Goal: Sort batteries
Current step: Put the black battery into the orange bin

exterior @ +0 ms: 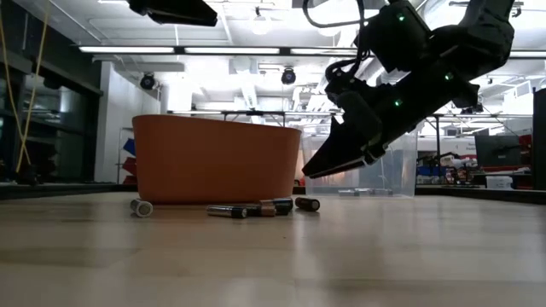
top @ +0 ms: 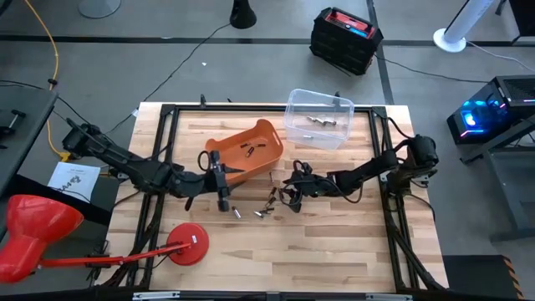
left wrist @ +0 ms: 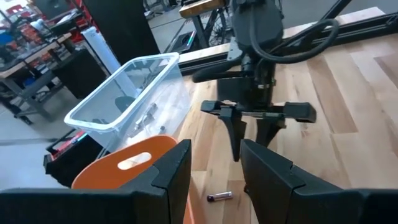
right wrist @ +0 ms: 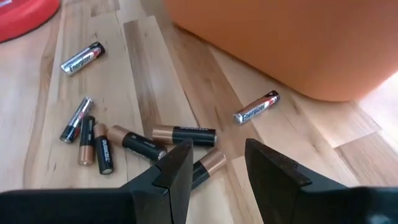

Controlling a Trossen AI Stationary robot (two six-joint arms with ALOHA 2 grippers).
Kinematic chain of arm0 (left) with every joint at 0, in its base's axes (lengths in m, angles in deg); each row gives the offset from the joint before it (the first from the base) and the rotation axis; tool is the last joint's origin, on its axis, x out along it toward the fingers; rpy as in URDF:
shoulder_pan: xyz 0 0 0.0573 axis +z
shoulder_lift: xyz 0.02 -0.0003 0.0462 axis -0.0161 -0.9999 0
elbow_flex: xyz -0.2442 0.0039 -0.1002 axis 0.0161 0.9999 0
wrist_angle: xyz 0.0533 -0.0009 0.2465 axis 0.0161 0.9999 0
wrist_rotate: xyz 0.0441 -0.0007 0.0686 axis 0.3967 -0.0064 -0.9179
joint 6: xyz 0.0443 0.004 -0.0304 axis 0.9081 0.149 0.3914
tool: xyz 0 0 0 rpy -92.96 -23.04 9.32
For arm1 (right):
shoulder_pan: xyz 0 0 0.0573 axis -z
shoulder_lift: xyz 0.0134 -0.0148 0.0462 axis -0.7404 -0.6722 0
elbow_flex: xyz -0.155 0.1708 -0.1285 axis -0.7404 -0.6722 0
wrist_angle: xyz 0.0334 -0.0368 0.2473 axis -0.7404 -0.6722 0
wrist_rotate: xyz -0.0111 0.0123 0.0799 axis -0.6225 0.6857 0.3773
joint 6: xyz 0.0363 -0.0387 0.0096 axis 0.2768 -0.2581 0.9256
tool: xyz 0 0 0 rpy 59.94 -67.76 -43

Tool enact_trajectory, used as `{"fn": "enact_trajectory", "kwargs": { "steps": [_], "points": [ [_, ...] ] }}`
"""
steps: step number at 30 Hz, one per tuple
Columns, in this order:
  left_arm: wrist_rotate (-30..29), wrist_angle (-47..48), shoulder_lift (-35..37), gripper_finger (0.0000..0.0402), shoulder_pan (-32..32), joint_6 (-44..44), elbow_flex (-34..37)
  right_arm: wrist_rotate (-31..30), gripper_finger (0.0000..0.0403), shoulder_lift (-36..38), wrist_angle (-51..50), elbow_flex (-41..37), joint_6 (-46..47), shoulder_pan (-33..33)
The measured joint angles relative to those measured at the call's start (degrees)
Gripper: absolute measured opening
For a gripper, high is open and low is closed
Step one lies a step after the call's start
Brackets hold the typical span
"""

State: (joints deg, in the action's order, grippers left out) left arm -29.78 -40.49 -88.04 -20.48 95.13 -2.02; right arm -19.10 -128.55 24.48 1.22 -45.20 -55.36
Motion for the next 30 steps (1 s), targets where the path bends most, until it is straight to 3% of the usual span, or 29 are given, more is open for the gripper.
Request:
{"fn": "enact_trajectory", "kwargs": {
  "steps": [24, 30],
  "points": [
    [0.04, -3.49, 0.02, 0.0131, 3.49, 4.52, -0.04, 2.51, 0.0142, -0.33, -2.84, 0.07, 2.90, -0.07],
    [0.04, -3.46, 0.02, 0.0131, 3.49, 4.52, -0.04, 2.38, 0.0142, -1.74, -7.22, 5.40, 2.91, -0.97]
  ]
}}
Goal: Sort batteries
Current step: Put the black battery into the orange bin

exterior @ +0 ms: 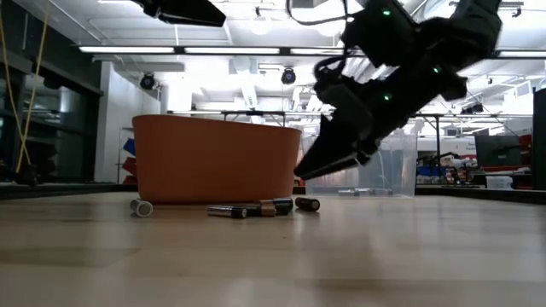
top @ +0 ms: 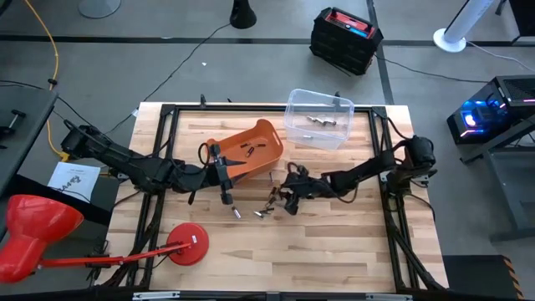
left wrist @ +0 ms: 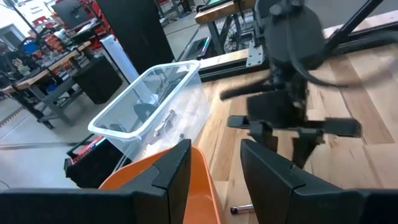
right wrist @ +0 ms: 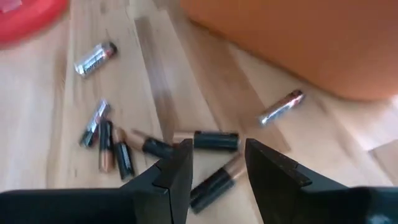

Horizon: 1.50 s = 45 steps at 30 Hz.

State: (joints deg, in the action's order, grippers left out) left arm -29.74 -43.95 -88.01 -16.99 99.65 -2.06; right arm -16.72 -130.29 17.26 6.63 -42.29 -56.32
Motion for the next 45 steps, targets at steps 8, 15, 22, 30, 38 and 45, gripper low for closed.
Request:
{"fn": "enact_trajectory", "kwargs": {
  "steps": [8, 15, 22, 30, 38, 45],
  "points": [
    [0.09, -0.06, 0.00, 0.0131, 0.00, 0.11, -0.02, -14.74, 0.0142, -2.78, -24.30, 13.48, 4.17, -2.97],
    [0.04, -0.04, 0.00, 0.0131, 0.00, 2.93, -0.02, -13.49, 0.0142, -2.78, -27.80, 15.02, 12.74, -3.42],
    [0.04, -0.14, -0.01, 0.0131, 0.00, 2.89, -0.02, -9.70, 0.0142, -3.61, -25.87, 13.68, 15.65, -3.49],
    [0.00, -1.69, 0.00, 0.0131, 0.00, 2.93, -0.02, -7.75, 0.0142, -9.32, -21.65, 13.69, 16.27, -3.44],
    [-0.02, -1.40, 0.00, 0.0131, -0.02, 2.93, -0.02, -10.64, 0.0067, -10.63, -22.16, 13.81, 12.84, -3.19],
    [-0.05, -0.74, -0.01, 0.0131, -0.32, 2.95, -0.02, -15.27, 0.0028, -7.73, -28.76, 15.44, 1.56, -2.97]
  ]
}}
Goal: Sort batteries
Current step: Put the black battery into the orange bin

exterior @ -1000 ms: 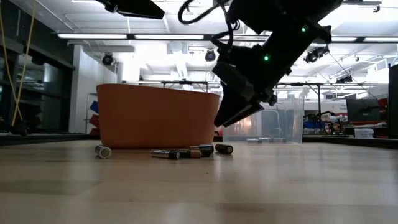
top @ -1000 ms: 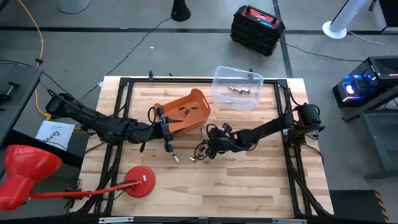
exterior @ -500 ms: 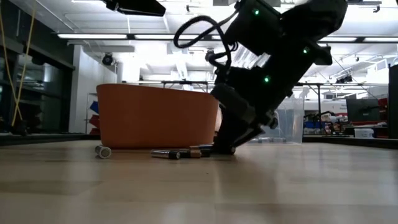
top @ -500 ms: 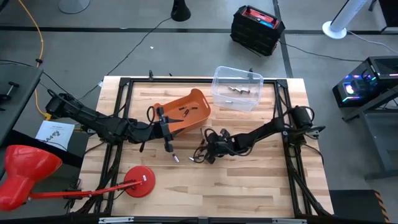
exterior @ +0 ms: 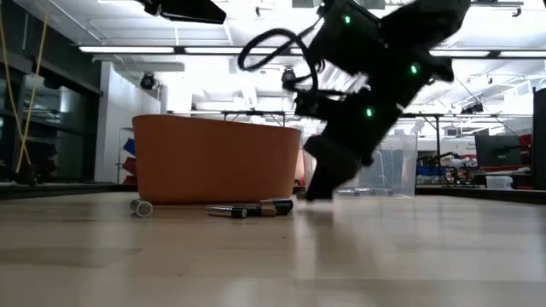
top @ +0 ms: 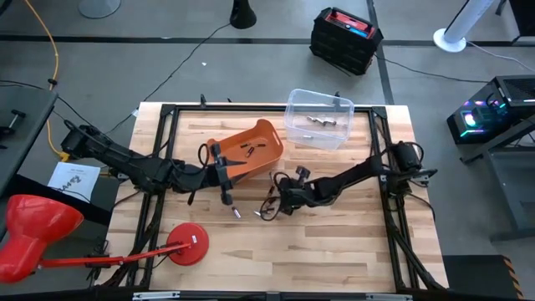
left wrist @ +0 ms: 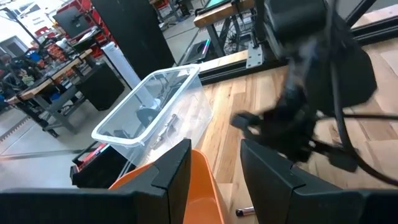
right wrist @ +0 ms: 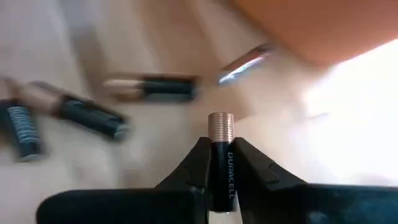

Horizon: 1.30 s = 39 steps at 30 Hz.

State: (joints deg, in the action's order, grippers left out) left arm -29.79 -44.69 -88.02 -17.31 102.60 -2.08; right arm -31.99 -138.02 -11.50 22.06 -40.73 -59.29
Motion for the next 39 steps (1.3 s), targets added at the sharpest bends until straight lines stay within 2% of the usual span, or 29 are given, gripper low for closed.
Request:
{"fn": "enact_trajectory", "kwargs": {
  "steps": [4, 8, 15, 18, 22, 27, 36, 39],
  "points": [
    [-0.67, 0.40, 0.01, 0.0131, -0.70, 0.09, 0.00, -6.85, 0.0026, 5.02, -3.00, 3.99, -6.56, 0.01],
    [-2.51, 0.65, 0.01, 0.0131, -1.01, 0.09, 0.00, -11.50, 0.0026, 7.14, -0.84, 6.11, -15.55, 0.52],
    [-3.21, 0.77, 0.01, 0.0131, -1.01, 0.27, 0.00, -11.16, 0.0034, 7.08, 9.69, 6.55, -27.23, 6.12],
    [-3.34, 0.79, 0.01, 0.0131, -0.99, 1.03, 0.00, -8.44, 0.0045, 7.26, 12.77, 6.59, -28.01, 9.27],
    [-3.36, 0.79, 0.01, 0.0131, -0.99, 1.03, 0.00, -0.56, 0.0049, 7.22, 14.43, 6.59, -28.23, 12.71],
    [-3.37, 0.79, 0.01, 0.0131, -0.97, 1.01, 0.00, 7.01, 0.0051, 7.22, 17.72, 6.59, -28.18, 13.80],
    [-3.39, 0.77, 0.01, 0.0131, -0.99, 0.40, 0.00, 8.28, 0.0053, 7.24, 17.83, 6.59, -27.66, 13.70],
    [-3.39, 0.77, 0.01, 0.0131, -0.98, 0.31, 0.01, 8.28, 0.0069, 7.24, 17.78, 6.59, -28.87, 13.68]
  ]
}}
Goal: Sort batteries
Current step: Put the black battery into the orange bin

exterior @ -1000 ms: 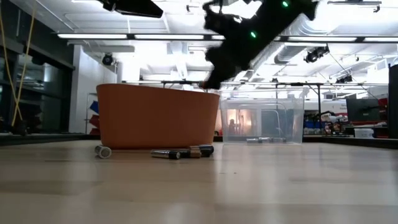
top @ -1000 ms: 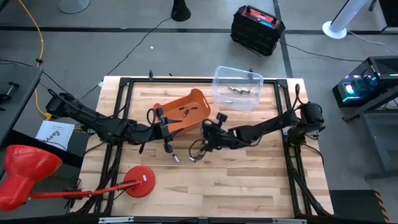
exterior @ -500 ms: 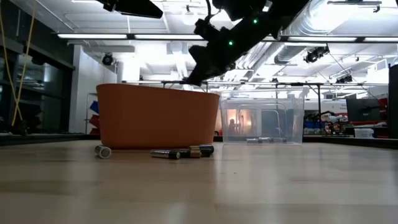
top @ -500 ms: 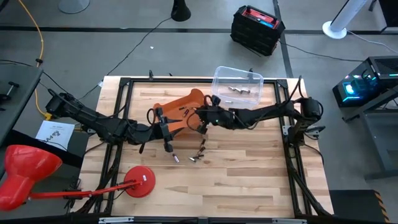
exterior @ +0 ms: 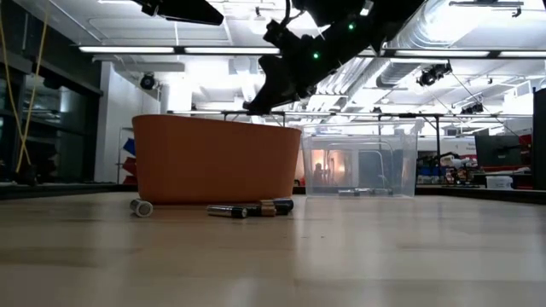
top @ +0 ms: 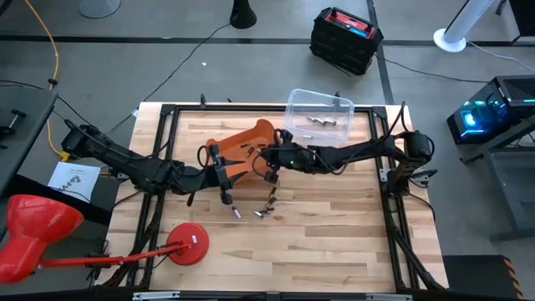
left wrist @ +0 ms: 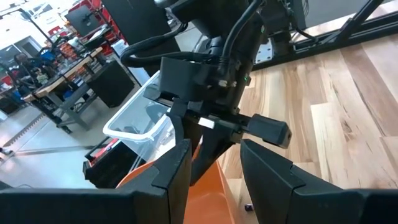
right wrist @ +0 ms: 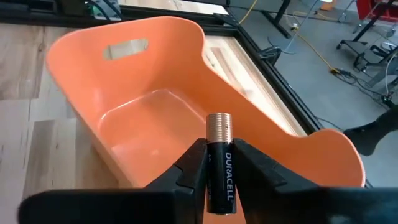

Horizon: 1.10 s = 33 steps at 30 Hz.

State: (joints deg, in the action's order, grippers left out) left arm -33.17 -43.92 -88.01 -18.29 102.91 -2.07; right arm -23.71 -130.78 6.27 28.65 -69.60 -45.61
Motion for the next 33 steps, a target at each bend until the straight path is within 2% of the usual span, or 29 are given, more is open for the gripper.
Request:
{"fn": "enact_trajectory", "kwargs": {
  "steps": [7, 11, 15, 21, 23, 27, 33],
  "points": [
    [0.00, 0.00, 0.00, 0.0131, 0.01, 0.04, -0.01, -1.95, 0.0155, 0.20, -0.13, 0.00, -0.99, -0.22],
    [0.00, 0.62, 0.00, 0.0131, -0.01, 0.04, -0.01, -2.72, 0.0184, 2.54, -3.17, 0.00, -1.91, -1.97],
    [-0.01, 1.11, 0.00, 0.0131, 0.00, 0.03, -0.01, -2.25, 0.0187, 6.20, -8.81, 0.00, 1.48, -5.90],
    [0.02, 1.38, 0.00, 0.0131, 0.01, -0.58, -0.01, 10.18, 0.0187, 6.45, -18.70, -0.23, 2.87, -12.80],
    [0.00, 1.24, 0.00, 0.0131, 0.01, -1.57, -0.01, 11.06, 0.0188, 4.62, -19.92, -1.50, 2.48, -14.09],
    [0.31, -0.56, 0.00, 0.0131, 0.07, -1.76, -0.01, 11.71, 0.0188, -0.64, -21.18, -3.23, -2.41, -12.93],
    [0.50, -1.31, 0.00, 0.0131, 0.08, 1.04, -0.01, 13.98, 0.0188, -5.51, -23.05, -1.13, -10.34, -7.99]
  ]
}}
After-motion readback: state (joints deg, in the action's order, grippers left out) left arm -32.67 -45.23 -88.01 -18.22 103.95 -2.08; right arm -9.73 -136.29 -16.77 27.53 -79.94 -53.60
